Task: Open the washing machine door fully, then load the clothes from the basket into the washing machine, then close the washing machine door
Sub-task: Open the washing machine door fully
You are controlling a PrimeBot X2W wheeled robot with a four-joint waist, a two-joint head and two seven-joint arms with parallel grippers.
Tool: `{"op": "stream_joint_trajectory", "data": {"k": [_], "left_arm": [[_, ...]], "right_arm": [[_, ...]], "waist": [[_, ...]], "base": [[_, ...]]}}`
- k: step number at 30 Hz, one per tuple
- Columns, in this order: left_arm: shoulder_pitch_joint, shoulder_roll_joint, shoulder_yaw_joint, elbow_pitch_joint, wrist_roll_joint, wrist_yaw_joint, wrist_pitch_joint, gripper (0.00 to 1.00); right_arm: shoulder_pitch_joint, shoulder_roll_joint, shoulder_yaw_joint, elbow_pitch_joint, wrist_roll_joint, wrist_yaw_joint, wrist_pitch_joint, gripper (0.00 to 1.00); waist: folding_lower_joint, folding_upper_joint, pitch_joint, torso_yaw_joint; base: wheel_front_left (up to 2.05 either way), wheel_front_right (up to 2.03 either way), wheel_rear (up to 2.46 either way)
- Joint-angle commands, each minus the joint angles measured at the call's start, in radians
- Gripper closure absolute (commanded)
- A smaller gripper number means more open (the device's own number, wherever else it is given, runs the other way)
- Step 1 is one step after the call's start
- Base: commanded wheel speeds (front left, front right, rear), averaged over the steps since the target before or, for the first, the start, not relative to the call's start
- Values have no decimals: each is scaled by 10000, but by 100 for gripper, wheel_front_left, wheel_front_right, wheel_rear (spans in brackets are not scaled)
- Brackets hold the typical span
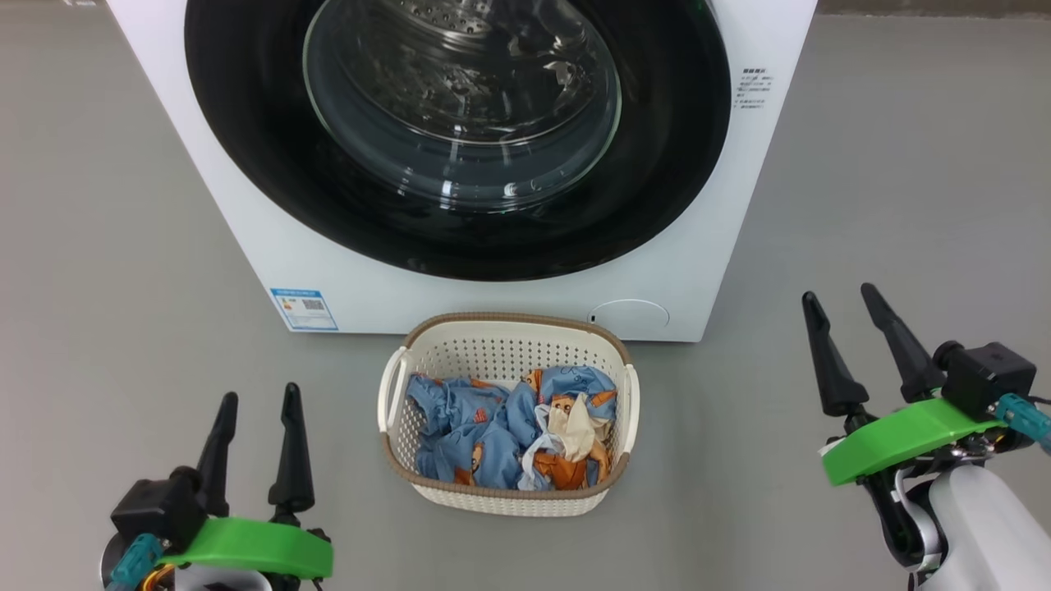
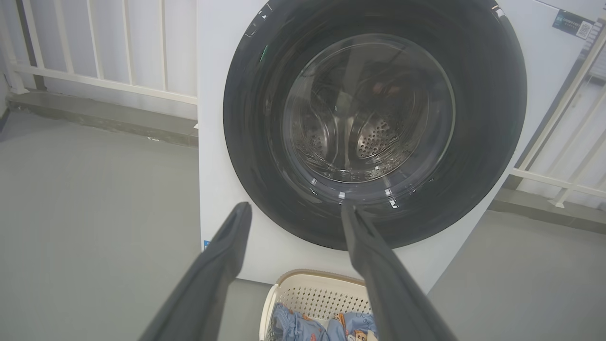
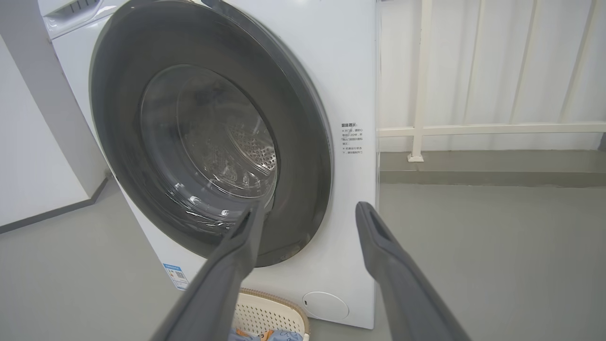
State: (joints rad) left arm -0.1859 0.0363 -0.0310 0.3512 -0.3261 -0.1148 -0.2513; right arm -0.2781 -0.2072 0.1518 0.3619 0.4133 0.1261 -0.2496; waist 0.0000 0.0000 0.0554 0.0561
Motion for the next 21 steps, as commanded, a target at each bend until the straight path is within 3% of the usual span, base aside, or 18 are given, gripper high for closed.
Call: {"op": "stream_joint_trajectory", "data": {"k": [1,5,6,8,10,12,21], "left_arm": [[-414,143,310,-340,33,-3,-105,0],[-482,142,311,-406,127,26,-105,0],[-503,141,313,-432,145,27,-105,0],[-546,141,305,-482,181,26,-105,0],[-602,141,287,-540,207,24,-105,0],[-659,140,287,-646,283,33,-105,0],[-855,140,173,-1011,374,-13,-105,0]], "right_arm": [[-350,-177,92,-194,35,46,-122,0],[-553,-273,-90,-172,65,46,-122,0],[-614,-293,-154,-169,90,46,-122,9],[-738,-348,-266,-156,131,46,-122,51],[-878,-411,-386,-134,189,46,-122,68],[-1033,-486,-493,-111,266,46,-122,100],[-1898,-796,-947,222,1554,46,-122,100]], "waist": [[0,0,83,34],[0,0,269,76],[0,0,327,86],[0,0,443,113],[0,0,564,146],[0,0,694,184],[0,0,1344,468]], "base": [[0,0,0],[0,0,0],[0,0,0],[0,0,0],[0,0,0],[0,0,0],[0,0,0]]}}
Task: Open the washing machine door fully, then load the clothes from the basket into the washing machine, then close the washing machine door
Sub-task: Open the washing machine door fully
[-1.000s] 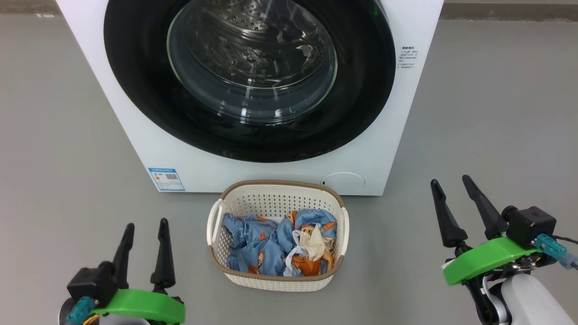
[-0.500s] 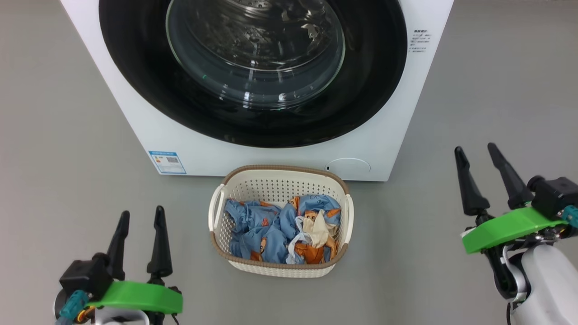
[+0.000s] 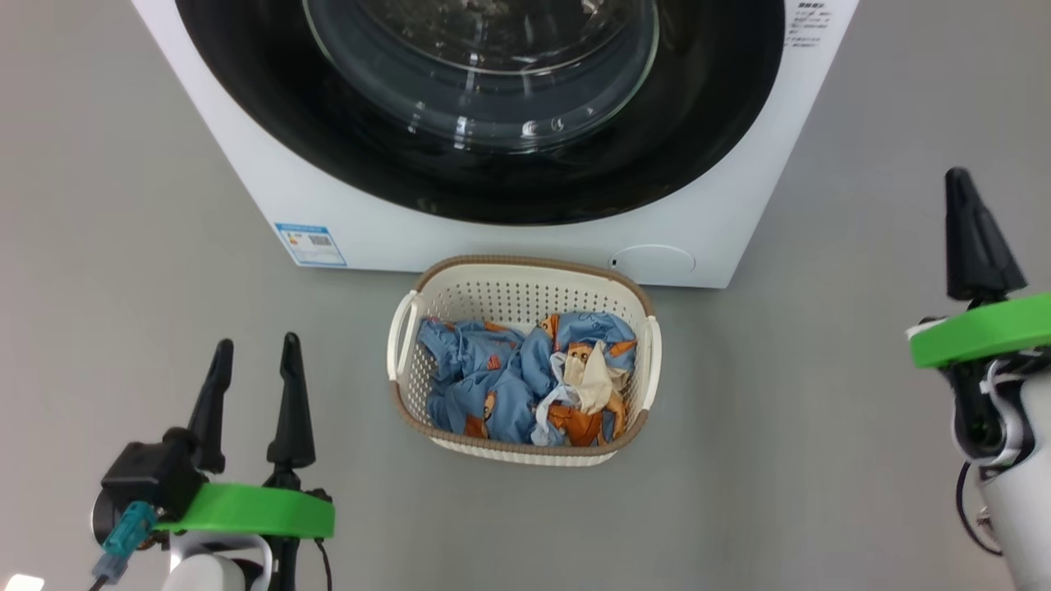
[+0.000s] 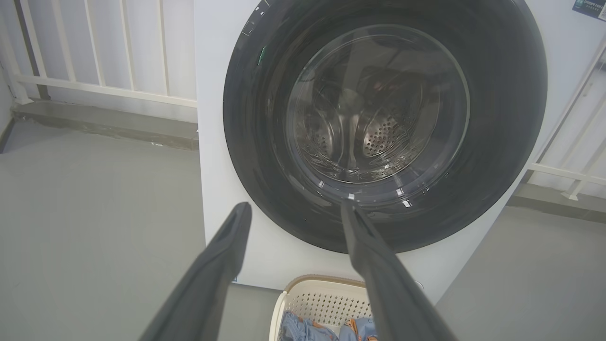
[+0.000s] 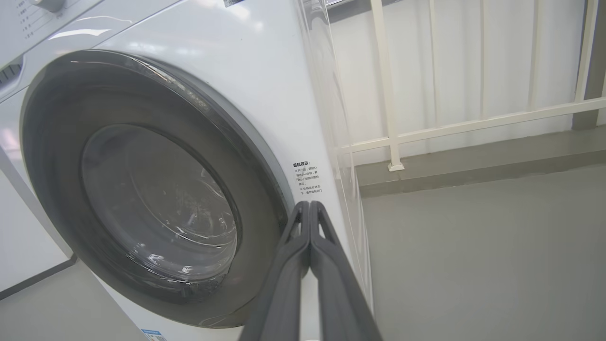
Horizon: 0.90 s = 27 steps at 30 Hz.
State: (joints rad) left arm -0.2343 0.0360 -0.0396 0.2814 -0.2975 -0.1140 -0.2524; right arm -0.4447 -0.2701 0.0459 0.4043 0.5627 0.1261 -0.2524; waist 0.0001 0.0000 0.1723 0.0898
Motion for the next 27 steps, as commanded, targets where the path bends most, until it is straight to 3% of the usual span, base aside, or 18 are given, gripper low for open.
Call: {"op": "stream_joint_trajectory", "data": {"k": [1,17,27], "left_arm": [[-388,144,246,-351,88,-31,-94,0],[-772,143,58,-590,51,-137,-94,0],[-991,143,-3,-520,22,-155,-94,0]], "right_arm": [[-337,-231,94,-160,232,46,-93,100],[-2390,-1496,760,482,3836,46,41,100],[-3982,-2332,1229,454,6725,46,1303,100]], "waist": [[-1,0,254,173],[-1,0,1351,640],[-1,0,2006,758]], "base": [[0,0,0],[0,0,0],[0,0,0]]}}
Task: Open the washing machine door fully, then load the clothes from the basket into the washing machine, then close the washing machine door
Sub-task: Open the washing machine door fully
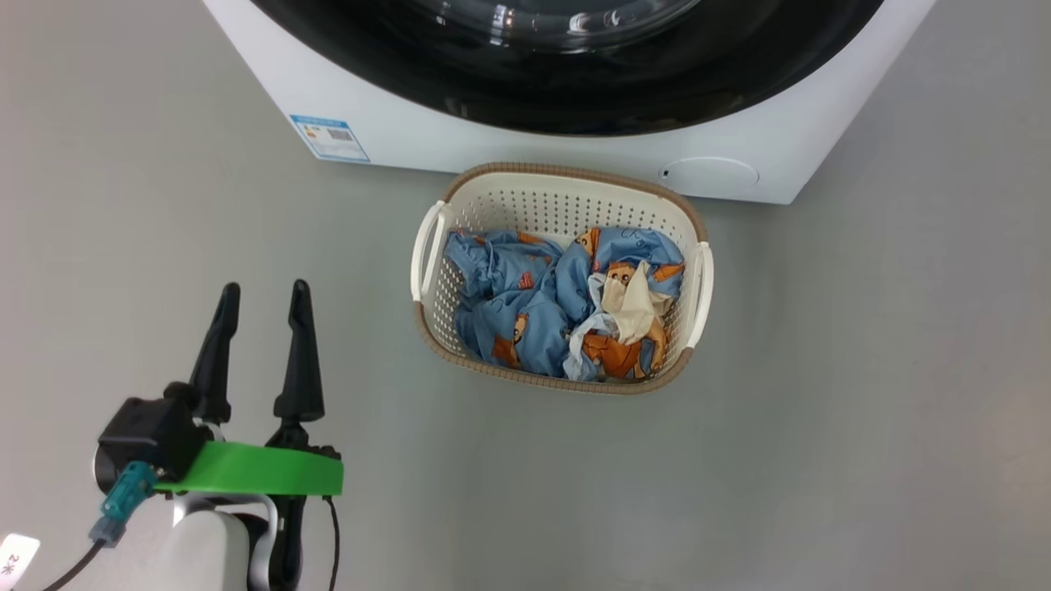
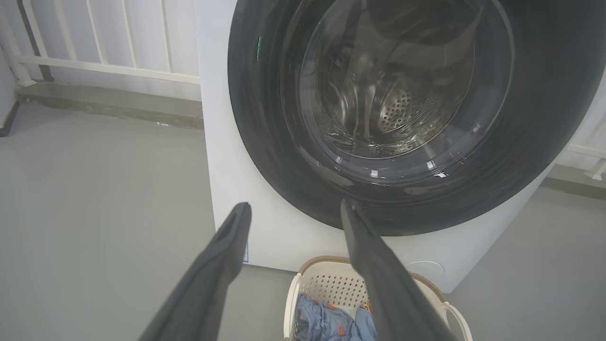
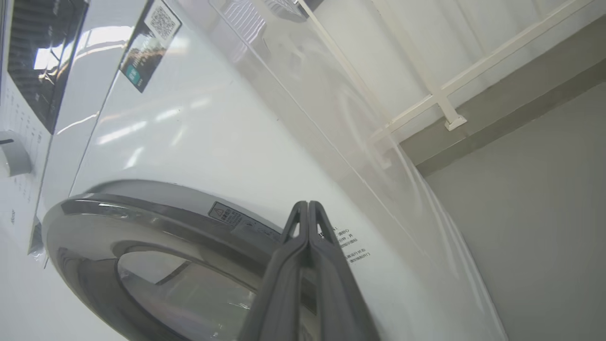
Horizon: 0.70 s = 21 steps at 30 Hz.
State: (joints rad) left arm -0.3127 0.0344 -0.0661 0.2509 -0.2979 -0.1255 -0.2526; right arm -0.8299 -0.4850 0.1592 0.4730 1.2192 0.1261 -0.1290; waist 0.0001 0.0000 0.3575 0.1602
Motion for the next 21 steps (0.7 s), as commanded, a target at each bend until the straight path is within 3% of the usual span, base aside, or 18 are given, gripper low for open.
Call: {"op": "stream_joint_trajectory", "data": {"k": [1,11,21], "left_arm": [[-229,158,264,-201,8,-41,-92,0],[-483,158,179,-306,-110,-46,-92,0],[-586,158,150,-548,-234,-49,-92,0]], "right_arm": [[-271,-214,77,-200,452,46,215,100],[-1529,-473,146,151,2708,46,2371,100],[-2570,-675,383,498,3421,46,3971,100]], "waist": [[-1,0,214,70],[-1,0,775,295],[-1,0,1169,522]], "base": [[0,0,0],[0,0,0],[0,0,0]]}}
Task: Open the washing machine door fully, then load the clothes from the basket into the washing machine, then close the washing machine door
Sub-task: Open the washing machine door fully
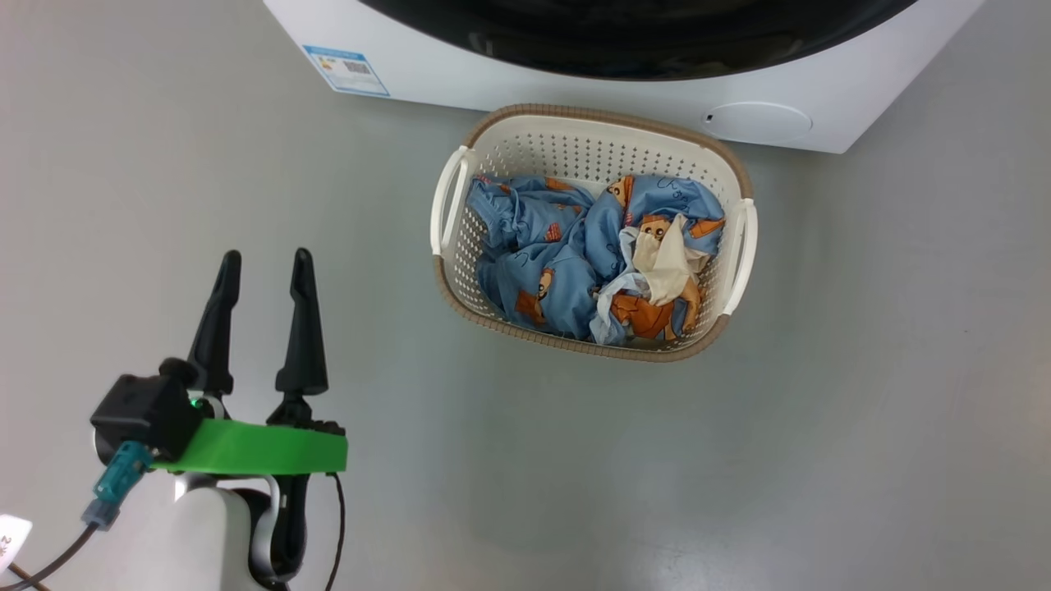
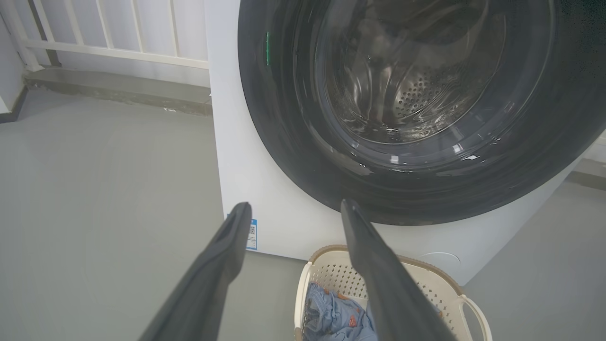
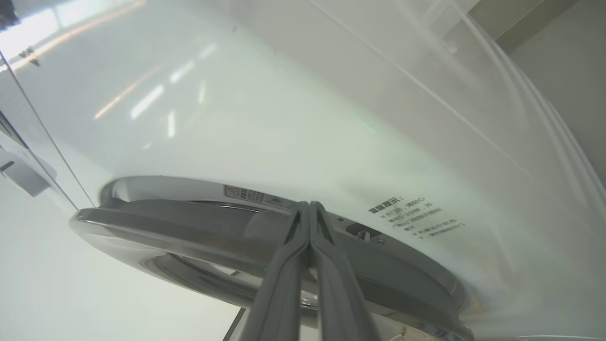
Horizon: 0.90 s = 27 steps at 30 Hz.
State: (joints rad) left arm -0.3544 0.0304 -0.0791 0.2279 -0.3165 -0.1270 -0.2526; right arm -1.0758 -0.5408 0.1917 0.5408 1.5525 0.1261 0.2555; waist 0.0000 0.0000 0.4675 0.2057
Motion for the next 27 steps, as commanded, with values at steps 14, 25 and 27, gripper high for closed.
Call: {"op": "stream_joint_trajectory", "data": {"k": [14,25,27], "left_arm": [[-228,198,222,-331,-277,-34,-92,0],[-223,198,105,-216,-455,54,-92,0],[-225,198,118,-198,-456,61,-92,0]], "right_arm": [[-1197,-230,214,264,584,46,1715,100],[-1638,-153,178,812,812,46,2349,100],[-1624,-28,230,905,854,46,2471,100]], "waist": [[0,0,362,421],[0,0,392,677],[0,0,368,693]], "base": [[0,0,0],[0,0,0],[0,0,0]]}}
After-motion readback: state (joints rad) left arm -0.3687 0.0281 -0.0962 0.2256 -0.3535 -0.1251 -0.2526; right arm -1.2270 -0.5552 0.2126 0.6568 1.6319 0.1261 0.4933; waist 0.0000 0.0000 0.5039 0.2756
